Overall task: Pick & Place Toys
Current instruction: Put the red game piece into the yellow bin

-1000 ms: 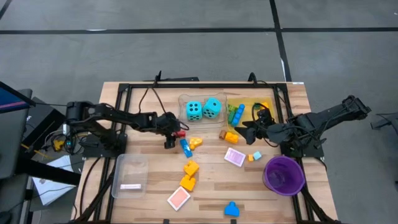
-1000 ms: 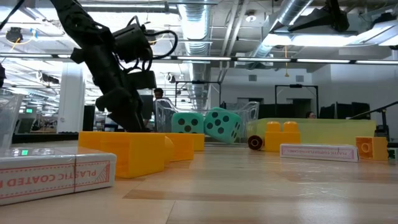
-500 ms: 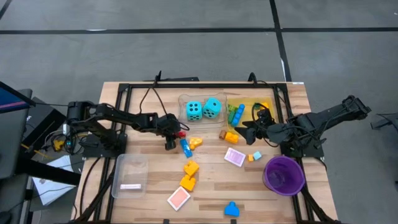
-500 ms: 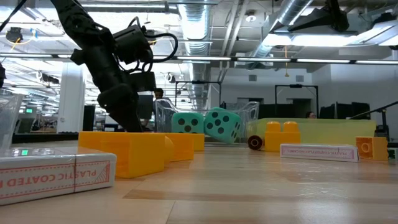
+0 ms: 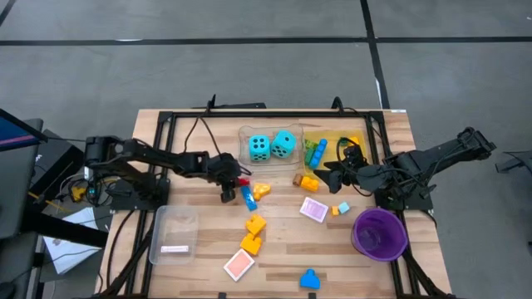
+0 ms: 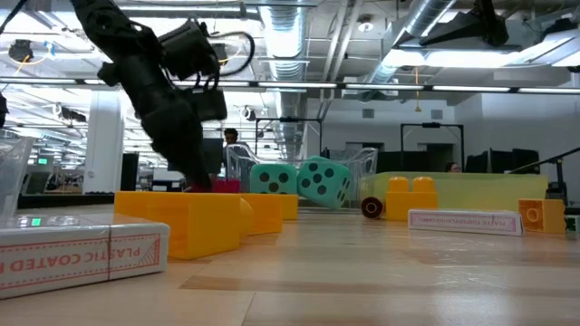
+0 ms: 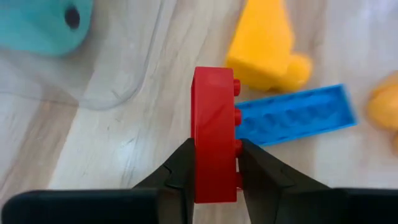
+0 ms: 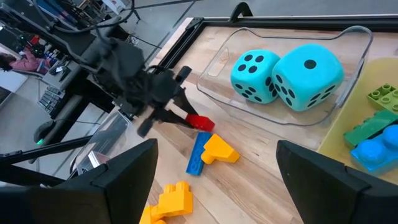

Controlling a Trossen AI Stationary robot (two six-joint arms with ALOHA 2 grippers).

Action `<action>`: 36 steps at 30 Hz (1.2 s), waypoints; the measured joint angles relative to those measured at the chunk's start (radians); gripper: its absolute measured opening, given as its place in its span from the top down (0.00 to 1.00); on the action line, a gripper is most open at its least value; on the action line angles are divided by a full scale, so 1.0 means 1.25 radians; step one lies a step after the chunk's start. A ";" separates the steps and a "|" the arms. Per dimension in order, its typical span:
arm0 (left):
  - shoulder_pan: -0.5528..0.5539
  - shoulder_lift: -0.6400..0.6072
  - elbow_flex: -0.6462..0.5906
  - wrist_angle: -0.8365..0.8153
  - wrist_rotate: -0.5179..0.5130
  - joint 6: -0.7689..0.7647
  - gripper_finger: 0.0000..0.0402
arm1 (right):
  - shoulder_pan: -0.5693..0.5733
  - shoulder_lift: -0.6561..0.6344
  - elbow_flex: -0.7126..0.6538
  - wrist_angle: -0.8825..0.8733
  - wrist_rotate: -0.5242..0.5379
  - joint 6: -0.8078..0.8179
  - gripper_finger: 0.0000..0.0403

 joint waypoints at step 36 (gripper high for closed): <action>-0.217 -0.235 0.000 0.658 -0.052 -0.311 0.78 | -0.099 0.248 0.000 0.681 -0.293 -0.383 0.21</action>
